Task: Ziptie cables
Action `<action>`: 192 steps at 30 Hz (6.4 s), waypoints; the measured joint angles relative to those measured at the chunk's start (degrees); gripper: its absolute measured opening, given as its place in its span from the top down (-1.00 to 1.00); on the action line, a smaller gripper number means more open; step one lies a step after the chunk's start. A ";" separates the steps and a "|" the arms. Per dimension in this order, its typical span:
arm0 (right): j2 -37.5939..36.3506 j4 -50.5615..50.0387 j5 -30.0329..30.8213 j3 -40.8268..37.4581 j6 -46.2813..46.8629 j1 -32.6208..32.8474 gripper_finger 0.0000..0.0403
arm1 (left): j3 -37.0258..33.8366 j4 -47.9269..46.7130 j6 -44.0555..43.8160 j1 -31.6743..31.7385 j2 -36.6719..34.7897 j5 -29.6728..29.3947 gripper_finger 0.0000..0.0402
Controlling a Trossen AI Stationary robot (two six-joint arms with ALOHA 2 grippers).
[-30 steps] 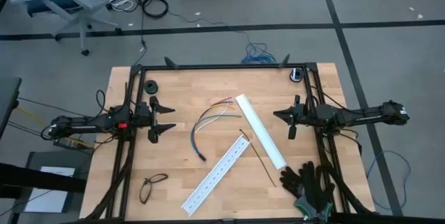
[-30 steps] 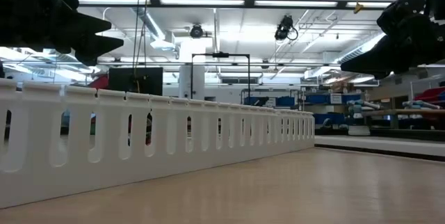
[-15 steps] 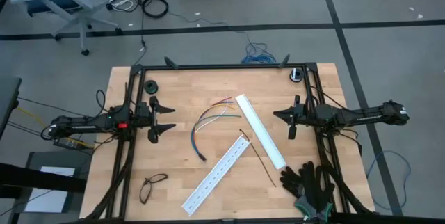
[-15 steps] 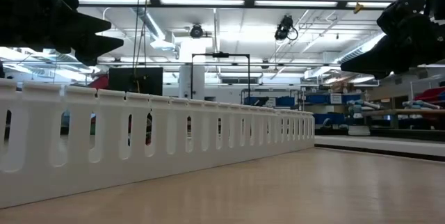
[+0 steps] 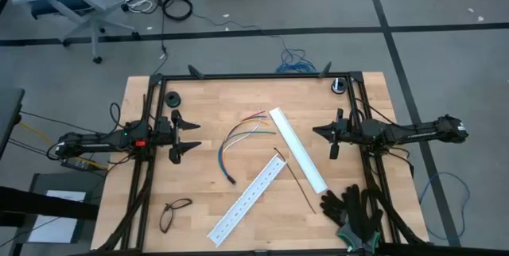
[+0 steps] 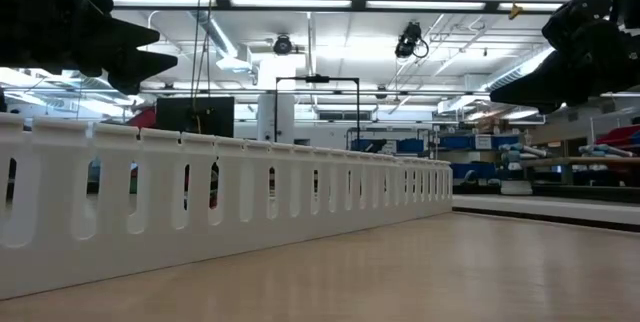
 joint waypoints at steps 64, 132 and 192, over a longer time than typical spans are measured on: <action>0.00 0.00 0.00 0.02 0.00 0.02 0.99 | -0.02 0.00 0.00 0.00 0.00 -0.14 -0.39; 28.68 0.88 0.72 22.64 6.88 0.47 1.00 | -0.01 0.02 0.00 0.00 0.01 -0.12 -0.39; 93.43 -48.93 -22.12 74.22 40.47 3.06 0.60 | 0.00 0.48 0.00 0.00 -0.01 -0.12 -0.39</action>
